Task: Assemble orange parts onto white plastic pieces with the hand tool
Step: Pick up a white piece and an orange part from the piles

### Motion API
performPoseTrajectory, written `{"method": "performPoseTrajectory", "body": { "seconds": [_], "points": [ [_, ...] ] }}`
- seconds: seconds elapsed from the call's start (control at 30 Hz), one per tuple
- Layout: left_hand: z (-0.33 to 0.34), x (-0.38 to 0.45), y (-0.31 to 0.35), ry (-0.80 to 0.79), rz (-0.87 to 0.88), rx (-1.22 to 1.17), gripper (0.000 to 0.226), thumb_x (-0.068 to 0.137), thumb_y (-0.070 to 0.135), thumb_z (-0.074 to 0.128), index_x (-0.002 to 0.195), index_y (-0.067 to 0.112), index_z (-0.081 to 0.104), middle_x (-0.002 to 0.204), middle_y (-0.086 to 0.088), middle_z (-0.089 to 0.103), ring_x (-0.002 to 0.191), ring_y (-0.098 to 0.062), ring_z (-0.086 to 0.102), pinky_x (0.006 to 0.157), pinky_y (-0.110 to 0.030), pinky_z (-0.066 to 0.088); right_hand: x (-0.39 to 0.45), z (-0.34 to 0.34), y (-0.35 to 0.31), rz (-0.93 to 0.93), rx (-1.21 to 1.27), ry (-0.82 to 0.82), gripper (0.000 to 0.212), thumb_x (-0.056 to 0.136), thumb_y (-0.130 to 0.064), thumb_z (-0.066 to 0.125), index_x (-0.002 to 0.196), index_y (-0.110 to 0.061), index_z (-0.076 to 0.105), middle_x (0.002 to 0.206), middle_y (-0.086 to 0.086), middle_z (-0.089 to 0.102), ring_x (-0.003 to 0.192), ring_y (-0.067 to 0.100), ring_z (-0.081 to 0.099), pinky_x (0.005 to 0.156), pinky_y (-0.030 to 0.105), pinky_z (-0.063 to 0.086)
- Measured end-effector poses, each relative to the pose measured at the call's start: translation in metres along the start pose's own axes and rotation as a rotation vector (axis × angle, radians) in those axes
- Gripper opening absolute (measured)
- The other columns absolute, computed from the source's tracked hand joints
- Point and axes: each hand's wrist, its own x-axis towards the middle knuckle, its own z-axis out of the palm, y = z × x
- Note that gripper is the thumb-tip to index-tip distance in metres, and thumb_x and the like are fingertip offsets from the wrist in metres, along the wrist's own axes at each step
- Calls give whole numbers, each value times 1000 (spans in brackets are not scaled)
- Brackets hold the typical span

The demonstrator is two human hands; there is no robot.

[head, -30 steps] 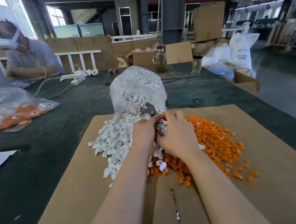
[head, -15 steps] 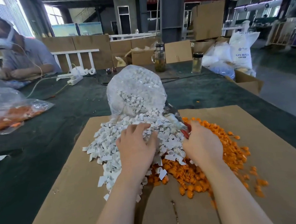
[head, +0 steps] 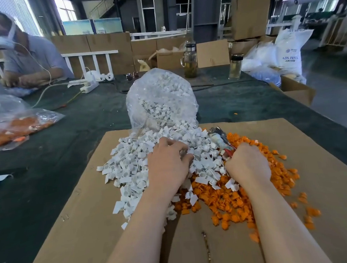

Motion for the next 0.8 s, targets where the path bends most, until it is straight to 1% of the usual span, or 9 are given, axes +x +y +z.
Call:
{"method": "performPoseTrajectory", "body": {
  "seconds": [0.07, 0.17, 0.23, 0.3, 0.4, 0.47, 0.57, 0.73, 0.8],
  "points": [
    [2, 0, -2, 27, 0, -61, 25, 91, 43, 65, 113, 32, 70, 115, 6, 50, 113, -18, 51, 94, -32, 43, 1, 0, 0, 0, 7, -7, 32, 86, -18, 64, 115, -8, 54, 112, 13, 56, 84, 27, 58, 54, 32, 44],
    [5, -1, -4, 71, 4, -119, 18, 90, 38, 69, 105, 29, 73, 103, 13, 43, 102, -11, 52, 81, -19, 36, 2, 0, 1, 8, -3, -15, 23, 85, -19, 65, 105, -9, 57, 105, 12, 60, 79, 24, 60, 55, 31, 48],
    [5, -2, -5, 87, -2, -136, 13, 89, 37, 70, 99, 29, 72, 101, 15, 42, 86, 0, 49, 70, -11, 32, 2, 1, 0, 3, -20, -9, 10, 86, -18, 65, 92, -12, 60, 96, 9, 62, 70, 20, 59, 50, 28, 46],
    [5, -3, -4, 91, -19, -169, 8, 88, 37, 71, 92, 30, 69, 101, 15, 44, 75, 5, 47, 65, -12, 34, 2, 1, 0, 0, -31, 9, 8, 86, -16, 64, 82, -14, 59, 85, 7, 62, 63, 17, 56, 44, 25, 39],
    [4, -7, -3, 108, -31, -213, 7, 88, 36, 70, 85, 33, 64, 100, 14, 48, 77, -1, 53, 69, -22, 42, 0, 1, 0, -15, -23, 20, 9, 87, -17, 64, 82, -15, 58, 83, 6, 61, 62, 16, 55, 43, 24, 35],
    [2, -8, -2, 142, -23, -235, 12, 88, 35, 70, 82, 35, 60, 95, 17, 48, 78, -1, 53, 67, -18, 40, 0, 1, 0, -25, 3, 22, 8, 87, -18, 64, 86, -13, 58, 89, 8, 62, 66, 17, 55, 44, 24, 36],
    [0, -9, -1, 185, -31, -268, 18, 86, 35, 72, 76, 36, 56, 89, 19, 49, 80, -1, 52, 65, -9, 33, 0, 0, 0, -59, 62, 49, 17, 90, -24, 64, 84, -15, 50, 94, 7, 59, 67, 17, 50, 44, 23, 29],
    [1, -9, 0, 237, -40, -332, 22, 84, 32, 74, 71, 31, 57, 91, 18, 44, 80, 4, 52, 61, -5, 35, 0, 1, -5, -227, 430, 69, 24, 96, -29, 56, 75, -18, 53, 68, -2, 53, 56, 11, 46, 47, 22, 27],
    [1, -9, 2, 260, -42, -368, 21, 83, 31, 76, 70, 29, 60, 93, 18, 44, 84, 5, 52, 62, -4, 36, -3, 1, -10, -270, 570, 55, 22, 97, -31, 55, 79, -19, 57, 65, -4, 52, 54, 9, 45, 49, 21, 29]
  ]
}}
